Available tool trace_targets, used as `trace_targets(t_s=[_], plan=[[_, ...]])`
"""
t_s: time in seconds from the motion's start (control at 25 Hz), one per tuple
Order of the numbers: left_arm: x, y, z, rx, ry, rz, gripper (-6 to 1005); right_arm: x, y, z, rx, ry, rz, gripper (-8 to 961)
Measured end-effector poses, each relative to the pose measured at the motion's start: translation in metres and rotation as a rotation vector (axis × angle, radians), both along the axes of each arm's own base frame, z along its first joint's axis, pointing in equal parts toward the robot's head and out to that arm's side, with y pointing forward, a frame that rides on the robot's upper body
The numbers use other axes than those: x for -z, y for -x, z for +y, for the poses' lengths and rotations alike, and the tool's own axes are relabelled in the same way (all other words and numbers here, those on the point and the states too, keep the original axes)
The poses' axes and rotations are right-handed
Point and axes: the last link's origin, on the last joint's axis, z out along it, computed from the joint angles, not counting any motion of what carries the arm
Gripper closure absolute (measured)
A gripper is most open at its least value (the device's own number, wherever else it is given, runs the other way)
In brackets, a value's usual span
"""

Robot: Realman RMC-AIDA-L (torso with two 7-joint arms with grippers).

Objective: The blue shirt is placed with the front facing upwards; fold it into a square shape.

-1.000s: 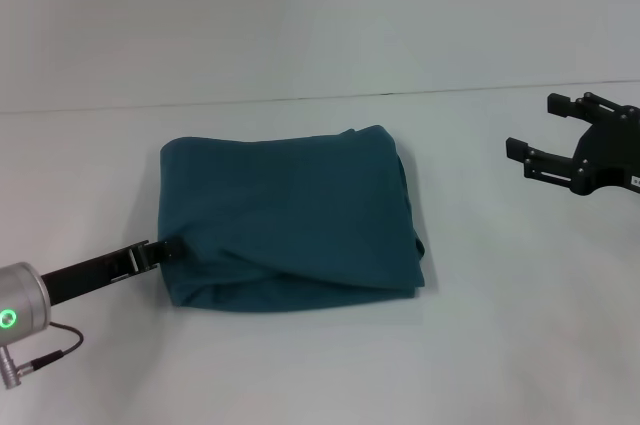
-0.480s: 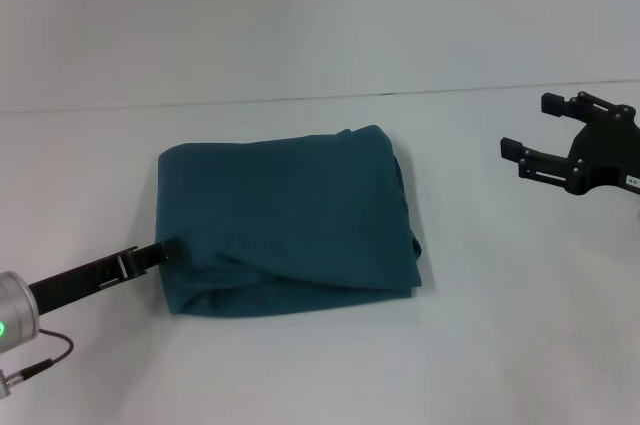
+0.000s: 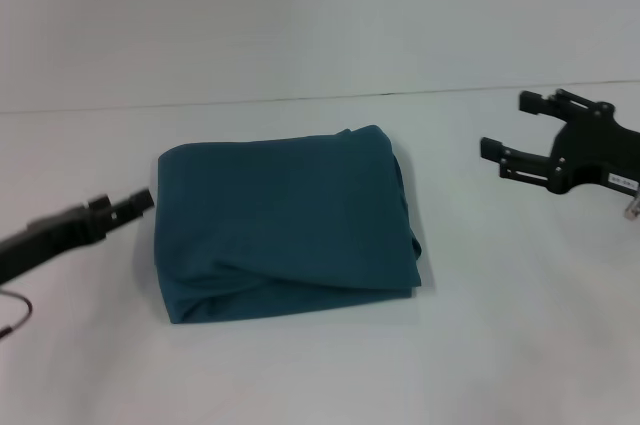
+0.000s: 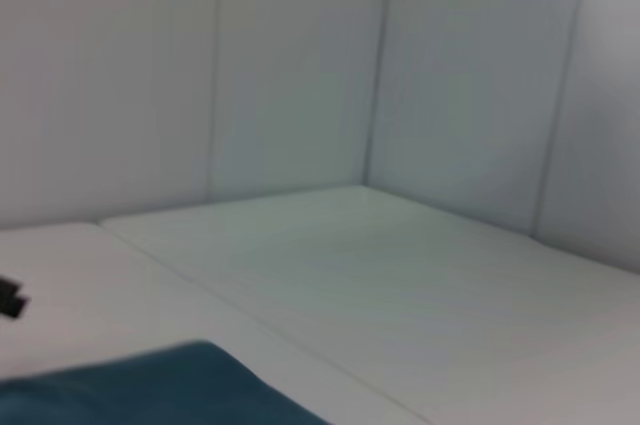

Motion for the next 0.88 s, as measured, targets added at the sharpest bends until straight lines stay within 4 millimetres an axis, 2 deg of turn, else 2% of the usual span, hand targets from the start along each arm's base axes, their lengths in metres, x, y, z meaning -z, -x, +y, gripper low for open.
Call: trace_targets(t_s=[0.24, 0.4, 0.64, 0.88], plan=[[-0.019, -0.027, 0.002, 0.243, -0.035, 0.043, 261, 0.008, 0.024, 0.005, -0.065, 0.084, 0.039, 93], [-0.019, -0.047, -0.001, 0.423, 0.046, 0.093, 110, 0.027, 0.039, 0.004, -0.117, 0.194, -0.004, 93], [-0.006, -0.070, -0.019, 0.693, 0.209, 0.158, 115, 0.050, 0.051, -0.011, -0.202, 0.424, -0.118, 81], [0.001, -0.080, -0.021, 0.767, 0.327, 0.211, 116, 0.046, 0.057, -0.025, -0.262, 0.519, -0.139, 65]])
